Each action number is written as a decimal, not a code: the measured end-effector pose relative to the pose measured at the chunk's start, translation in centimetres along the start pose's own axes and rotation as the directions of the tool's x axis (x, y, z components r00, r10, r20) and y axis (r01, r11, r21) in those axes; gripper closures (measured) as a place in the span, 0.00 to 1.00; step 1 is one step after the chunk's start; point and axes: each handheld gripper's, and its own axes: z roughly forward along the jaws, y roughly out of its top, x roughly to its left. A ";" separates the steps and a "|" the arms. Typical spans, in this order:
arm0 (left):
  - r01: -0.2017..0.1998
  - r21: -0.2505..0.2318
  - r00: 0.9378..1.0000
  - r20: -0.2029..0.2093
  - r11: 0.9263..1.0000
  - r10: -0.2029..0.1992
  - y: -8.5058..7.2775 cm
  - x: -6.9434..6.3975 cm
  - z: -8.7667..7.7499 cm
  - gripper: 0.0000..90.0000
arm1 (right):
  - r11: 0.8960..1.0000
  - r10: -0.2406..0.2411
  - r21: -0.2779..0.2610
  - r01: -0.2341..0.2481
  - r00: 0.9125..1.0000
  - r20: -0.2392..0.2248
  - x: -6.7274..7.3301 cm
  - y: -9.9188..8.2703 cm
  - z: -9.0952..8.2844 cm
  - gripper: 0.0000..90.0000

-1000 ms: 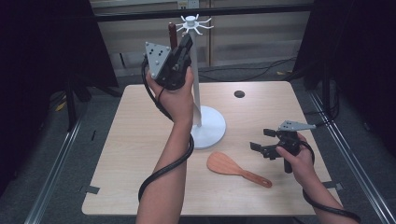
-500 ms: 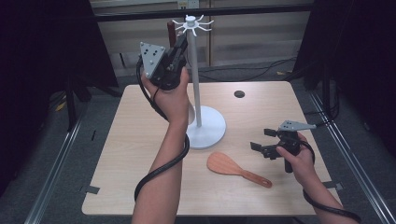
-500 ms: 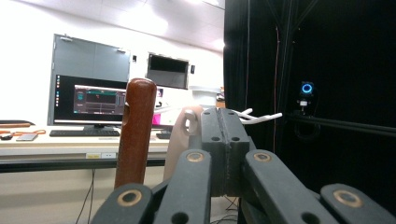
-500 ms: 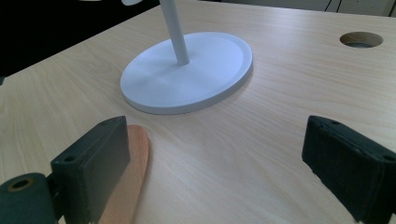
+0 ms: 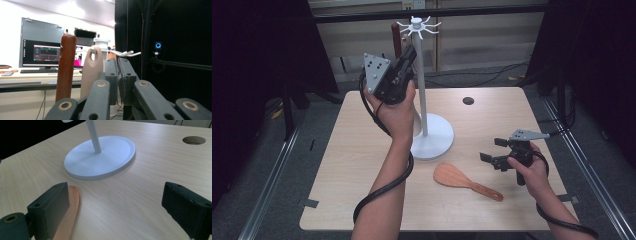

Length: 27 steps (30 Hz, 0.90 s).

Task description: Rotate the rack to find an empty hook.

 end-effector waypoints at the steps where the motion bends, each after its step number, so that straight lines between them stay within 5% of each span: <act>1: 0.005 -0.006 1.000 0.002 1.000 -0.005 -0.1 -0.1 -0.1 0.94 | 1.000 -0.001 0.002 0.001 1.000 -0.002 0.0 0.0 0.0 0.08; 27: 0.021 0.028 1.000 -0.015 0.999 -0.020 -5.1 1.0 -4.1 0.72 | 1.000 -0.012 0.014 0.012 1.000 -0.008 0.4 0.0 0.3 0.08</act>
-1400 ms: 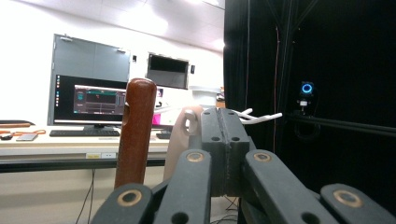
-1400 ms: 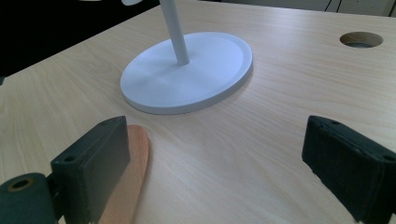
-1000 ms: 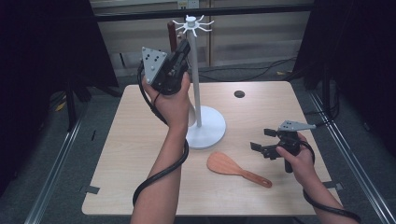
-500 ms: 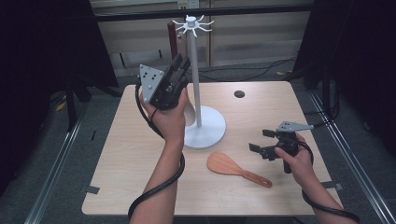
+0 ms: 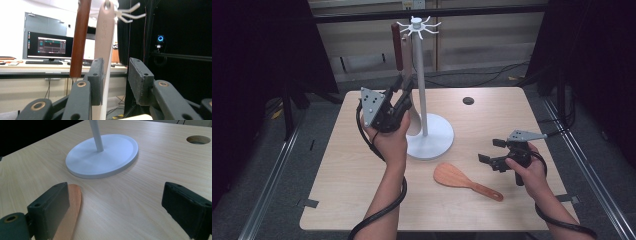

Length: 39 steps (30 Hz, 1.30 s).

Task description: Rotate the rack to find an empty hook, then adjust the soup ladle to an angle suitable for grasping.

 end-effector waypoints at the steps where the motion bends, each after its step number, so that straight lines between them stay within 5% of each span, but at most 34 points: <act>1: 0.004 -0.001 1.000 0.002 1.000 -0.004 -0.2 0.0 -0.1 0.71 | 1.000 -0.001 0.001 0.001 1.000 -0.001 0.0 0.0 0.0 0.08; 14: 0.016 0.035 1.000 0.005 0.999 -0.017 -2.7 0.5 -1.2 0.60 | 1.000 -0.007 0.005 0.007 1.000 0.002 0.2 -0.1 0.1 0.08; 23: 0.014 0.073 1.000 0.006 0.997 -0.015 -4.4 1.0 -2.0 0.38 | 1.000 -0.014 0.009 0.014 1.000 -0.005 0.3 -0.1 0.1 0.08; 27: -0.019 0.108 1.000 0.005 0.994 0.019 -5.0 1.3 -2.5 0.30 | 1.000 -0.017 0.012 0.017 1.000 -0.001 0.3 -0.1 0.2 0.08; 35: -0.003 0.118 1.000 0.016 0.993 0.001 -6.3 1.4 -3.1 0.18 | 0.999 -0.037 0.024 0.037 0.999 -0.008 0.7 -0.1 0.3 0.08; 39: -0.039 0.167 0.999 0.033 0.985 0.034 -6.9 1.6 -3.6 0.16 | 0.999 -0.044 0.029 0.045 0.999 -0.010 0.8 -0.1 0.5 0.08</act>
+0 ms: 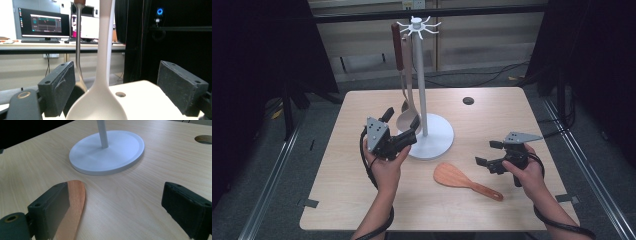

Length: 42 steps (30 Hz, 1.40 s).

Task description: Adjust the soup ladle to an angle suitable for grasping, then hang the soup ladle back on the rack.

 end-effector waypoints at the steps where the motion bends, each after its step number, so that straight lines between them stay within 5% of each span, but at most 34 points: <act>1: 0.006 -0.004 1.000 0.006 1.000 -0.006 -0.3 0.0 0.0 0.16 | 1.000 -0.001 0.001 0.001 1.000 0.001 0.0 0.0 0.0 0.08; 3: -0.019 0.025 1.000 0.013 1.000 0.018 -0.8 0.1 -0.3 0.15 | 1.000 -0.002 0.000 0.002 1.000 -0.004 0.1 0.0 0.2 0.08; 8: 0.025 0.037 1.000 0.003 0.999 -0.025 -1.8 0.4 -1.0 0.13 | 1.000 -0.016 0.016 0.016 1.000 -0.009 0.3 0.0 0.3 0.08; 17: 0.024 0.103 0.999 0.035 0.994 -0.028 -3.1 1.0 -1.8 0.04 | 1.000 -0.018 0.011 0.018 1.000 -0.007 0.2 0.1 -0.1 0.08; 22: -0.008 0.153 0.998 0.057 0.988 -0.001 -3.8 1.3 -2.3 0.03 | 0.999 -0.025 0.024 0.026 1.000 -0.019 0.4 -0.1 0.0 0.08; 24: 0.011 0.155 0.999 0.036 0.988 -0.017 -4.1 1.3 -2.6 0.03 | 0.998 -0.041 0.039 0.042 0.999 -0.021 0.5 -0.2 0.0 0.08; 29: 0.016 0.190 0.997 0.065 0.982 -0.029 -5.0 1.6 -2.9 0.03 | 0.997 -0.055 0.048 0.056 0.998 -0.032 1.0 -0.2 0.2 0.08; 42: -0.024 0.263 0.995 0.102 0.964 -0.003 -6.8 1.0 -2.6 0.03 | 0.985 -0.120 0.113 0.128 0.990 -0.080 2.5 -1.1 0.4 0.08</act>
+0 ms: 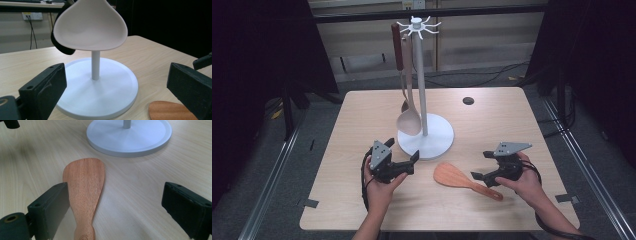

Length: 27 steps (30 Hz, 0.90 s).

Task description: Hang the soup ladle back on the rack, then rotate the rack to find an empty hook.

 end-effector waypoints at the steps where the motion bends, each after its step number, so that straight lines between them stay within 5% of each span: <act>1: 0.008 -0.003 1.000 0.013 1.000 -0.008 -0.1 -0.1 0.1 0.03 | 1.000 -0.003 0.005 0.003 1.000 0.004 0.0 0.0 0.0 0.08; 14: -0.007 0.000 1.000 0.020 1.000 0.007 0.2 -0.6 0.3 0.04 | 0.996 -0.022 0.085 0.024 0.999 -0.027 0.6 -0.9 0.9 0.11; 27: -0.013 0.002 1.000 0.024 1.000 0.013 0.4 -0.7 0.2 0.04 | 0.978 -0.084 0.186 0.091 0.995 -0.046 1.0 -2.1 2.4 0.15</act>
